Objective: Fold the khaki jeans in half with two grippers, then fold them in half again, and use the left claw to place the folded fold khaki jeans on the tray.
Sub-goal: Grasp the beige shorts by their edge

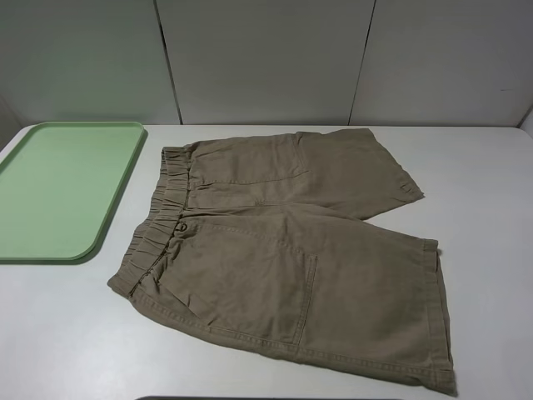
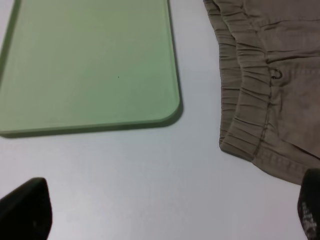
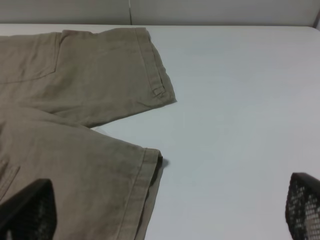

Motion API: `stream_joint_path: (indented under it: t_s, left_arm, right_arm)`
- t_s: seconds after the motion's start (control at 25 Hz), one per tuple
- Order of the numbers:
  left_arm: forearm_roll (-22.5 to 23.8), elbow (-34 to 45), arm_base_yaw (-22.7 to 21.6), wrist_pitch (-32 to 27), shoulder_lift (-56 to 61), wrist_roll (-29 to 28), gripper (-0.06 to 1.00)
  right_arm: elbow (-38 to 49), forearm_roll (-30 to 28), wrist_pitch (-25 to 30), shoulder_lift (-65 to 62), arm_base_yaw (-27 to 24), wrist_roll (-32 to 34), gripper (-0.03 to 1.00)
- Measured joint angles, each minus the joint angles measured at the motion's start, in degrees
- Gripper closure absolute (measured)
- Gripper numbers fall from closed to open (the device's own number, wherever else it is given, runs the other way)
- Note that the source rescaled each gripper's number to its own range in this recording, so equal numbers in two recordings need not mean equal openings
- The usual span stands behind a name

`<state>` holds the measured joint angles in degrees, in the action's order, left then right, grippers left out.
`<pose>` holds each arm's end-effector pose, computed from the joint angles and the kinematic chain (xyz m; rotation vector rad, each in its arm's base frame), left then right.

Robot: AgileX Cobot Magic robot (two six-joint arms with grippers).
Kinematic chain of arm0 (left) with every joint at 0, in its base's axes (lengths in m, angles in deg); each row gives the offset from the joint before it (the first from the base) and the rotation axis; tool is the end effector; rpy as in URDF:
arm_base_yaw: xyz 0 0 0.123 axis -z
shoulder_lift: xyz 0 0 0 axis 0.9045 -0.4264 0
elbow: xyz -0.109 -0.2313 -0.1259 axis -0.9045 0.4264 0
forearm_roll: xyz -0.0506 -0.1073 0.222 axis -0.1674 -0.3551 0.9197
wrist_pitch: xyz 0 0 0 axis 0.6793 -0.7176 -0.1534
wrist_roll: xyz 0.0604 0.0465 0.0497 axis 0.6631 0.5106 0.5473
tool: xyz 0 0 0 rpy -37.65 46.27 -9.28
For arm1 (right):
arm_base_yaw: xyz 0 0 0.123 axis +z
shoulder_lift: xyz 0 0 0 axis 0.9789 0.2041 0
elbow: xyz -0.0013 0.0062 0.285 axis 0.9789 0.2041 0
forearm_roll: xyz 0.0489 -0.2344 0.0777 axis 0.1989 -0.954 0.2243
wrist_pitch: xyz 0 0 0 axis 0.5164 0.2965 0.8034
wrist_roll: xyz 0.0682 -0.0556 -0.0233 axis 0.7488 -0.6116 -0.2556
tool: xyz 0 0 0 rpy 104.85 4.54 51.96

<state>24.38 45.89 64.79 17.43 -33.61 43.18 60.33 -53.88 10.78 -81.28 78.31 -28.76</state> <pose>-0.0048 0.0018 0.2757 0.0407 2.0378 0.0536 -0.0040 0.0023 0.2805 0.0038 1.9967 0.0390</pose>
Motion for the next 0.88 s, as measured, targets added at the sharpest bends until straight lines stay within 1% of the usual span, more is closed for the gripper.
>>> stream_joint_path:
  t_s: [0.64,0.72,0.88]
  left_arm:
    - [0.2,0.0,0.04,0.0,0.0,0.0,-0.06]
    - [0.24,0.0,0.98,0.0,0.0,0.0,-0.06]
    - [0.45,0.0,4.64,0.0,0.0,0.0,-0.06]
  right_arm:
    - [0.0,0.0,0.0,0.0,0.0,0.0,-0.03]
    - [0.0,0.0,0.0,0.0,0.0,0.0,-0.03]
    - [0.0,0.0,0.0,0.0,0.0,0.0,-0.03]
